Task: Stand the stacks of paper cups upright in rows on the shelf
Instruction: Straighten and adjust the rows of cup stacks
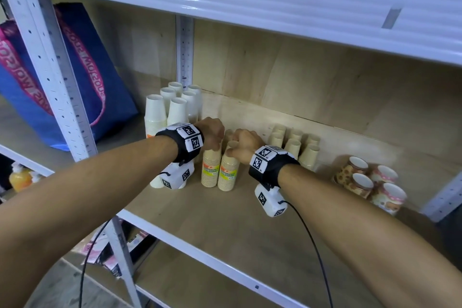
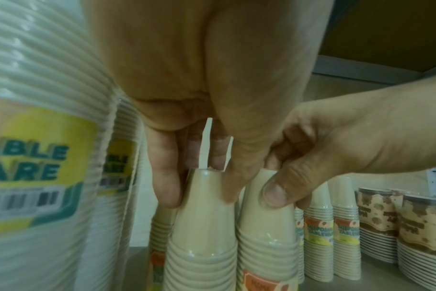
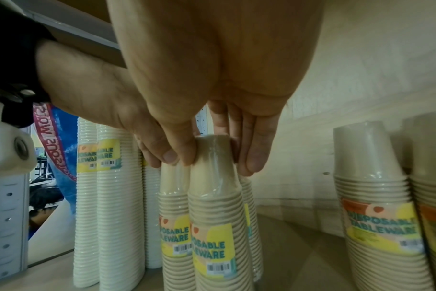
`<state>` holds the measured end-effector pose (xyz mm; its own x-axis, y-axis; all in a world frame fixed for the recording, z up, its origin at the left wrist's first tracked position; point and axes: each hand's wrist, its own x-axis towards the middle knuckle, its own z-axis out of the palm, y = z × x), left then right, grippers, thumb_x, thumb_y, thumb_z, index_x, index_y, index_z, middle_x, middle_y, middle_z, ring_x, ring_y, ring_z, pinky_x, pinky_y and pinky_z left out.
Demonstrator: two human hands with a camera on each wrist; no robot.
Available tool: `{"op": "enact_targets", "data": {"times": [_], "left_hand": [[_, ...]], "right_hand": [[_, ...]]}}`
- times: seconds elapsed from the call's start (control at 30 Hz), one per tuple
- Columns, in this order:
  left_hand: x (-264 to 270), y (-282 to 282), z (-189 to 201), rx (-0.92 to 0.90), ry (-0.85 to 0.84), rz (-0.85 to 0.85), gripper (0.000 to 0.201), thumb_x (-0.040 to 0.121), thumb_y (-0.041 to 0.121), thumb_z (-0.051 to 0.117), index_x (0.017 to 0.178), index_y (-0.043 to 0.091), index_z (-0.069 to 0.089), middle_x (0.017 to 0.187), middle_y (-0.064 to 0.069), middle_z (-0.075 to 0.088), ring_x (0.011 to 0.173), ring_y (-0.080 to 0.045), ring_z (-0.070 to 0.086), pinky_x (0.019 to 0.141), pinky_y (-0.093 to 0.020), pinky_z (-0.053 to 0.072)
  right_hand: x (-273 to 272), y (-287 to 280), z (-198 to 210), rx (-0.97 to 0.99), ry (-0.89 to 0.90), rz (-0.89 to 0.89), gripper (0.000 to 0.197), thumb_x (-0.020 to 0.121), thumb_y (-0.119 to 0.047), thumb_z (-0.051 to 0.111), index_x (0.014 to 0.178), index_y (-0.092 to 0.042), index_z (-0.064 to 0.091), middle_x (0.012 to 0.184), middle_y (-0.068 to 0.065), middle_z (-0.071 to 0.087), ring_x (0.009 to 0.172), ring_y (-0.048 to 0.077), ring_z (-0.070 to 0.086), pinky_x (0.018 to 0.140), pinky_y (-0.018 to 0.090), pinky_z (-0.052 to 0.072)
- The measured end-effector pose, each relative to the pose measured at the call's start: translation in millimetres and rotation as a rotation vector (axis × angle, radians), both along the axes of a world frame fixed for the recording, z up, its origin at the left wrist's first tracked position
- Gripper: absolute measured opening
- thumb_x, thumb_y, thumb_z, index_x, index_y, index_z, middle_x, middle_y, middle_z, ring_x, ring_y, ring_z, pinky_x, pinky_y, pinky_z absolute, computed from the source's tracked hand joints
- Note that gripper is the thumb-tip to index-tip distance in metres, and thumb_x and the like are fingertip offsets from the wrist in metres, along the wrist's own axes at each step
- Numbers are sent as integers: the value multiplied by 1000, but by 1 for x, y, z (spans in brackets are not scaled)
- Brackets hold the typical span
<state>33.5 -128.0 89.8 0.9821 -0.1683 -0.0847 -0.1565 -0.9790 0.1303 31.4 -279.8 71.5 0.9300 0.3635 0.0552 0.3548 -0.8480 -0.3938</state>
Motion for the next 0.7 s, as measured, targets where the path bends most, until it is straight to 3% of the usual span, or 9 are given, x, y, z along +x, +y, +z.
{"op": "enact_targets", "data": {"times": [0.1,0.2,0.37,0.47,0.57,0.7], "left_hand": [[2,-8,5,-74,-1,3,33,81,14,73,112,7,67,111,-10,66,93,-24,63,71,-30,52],[5,-23,11,-106,-17,-34,36,80,13,74,116,7,67,114,-9,63,89,-21,59,67,-27,49],[12,-52,16,-108,-43,-100,34,79,16,75,112,10,69,116,-9,64,101,-26,62,81,-33,54],[15,-71,16,-115,-36,-128,36,81,17,74,116,12,68,117,-7,62,101,-25,61,78,-31,52],[20,-89,14,-132,-27,-145,37,80,17,76,116,14,66,116,-6,62,93,-22,57,73,-27,46],[25,-109,10,-143,-24,-165,37,81,15,75,116,14,66,115,-6,63,95,-22,59,77,-28,49]], "right_hand": [[-1,-9,3,0,6,-49,15,82,-26,70,85,-21,55,88,0,57,84,22,56,58,25,39],[-2,-21,8,-25,1,-111,34,79,-31,71,105,-12,60,96,4,59,92,25,60,69,29,47],[-2,-53,10,-4,2,-191,38,78,-31,73,107,-13,59,96,0,58,92,21,59,70,27,45],[-2,-72,10,-21,4,-230,42,76,-35,73,109,-14,58,99,1,58,91,21,56,71,28,45],[-3,-87,11,-26,8,-267,43,73,-36,74,108,-15,59,105,3,60,98,23,60,80,32,50],[-2,-109,9,-27,5,-309,35,77,-31,73,106,-14,62,102,3,64,97,22,62,72,26,44]]}}
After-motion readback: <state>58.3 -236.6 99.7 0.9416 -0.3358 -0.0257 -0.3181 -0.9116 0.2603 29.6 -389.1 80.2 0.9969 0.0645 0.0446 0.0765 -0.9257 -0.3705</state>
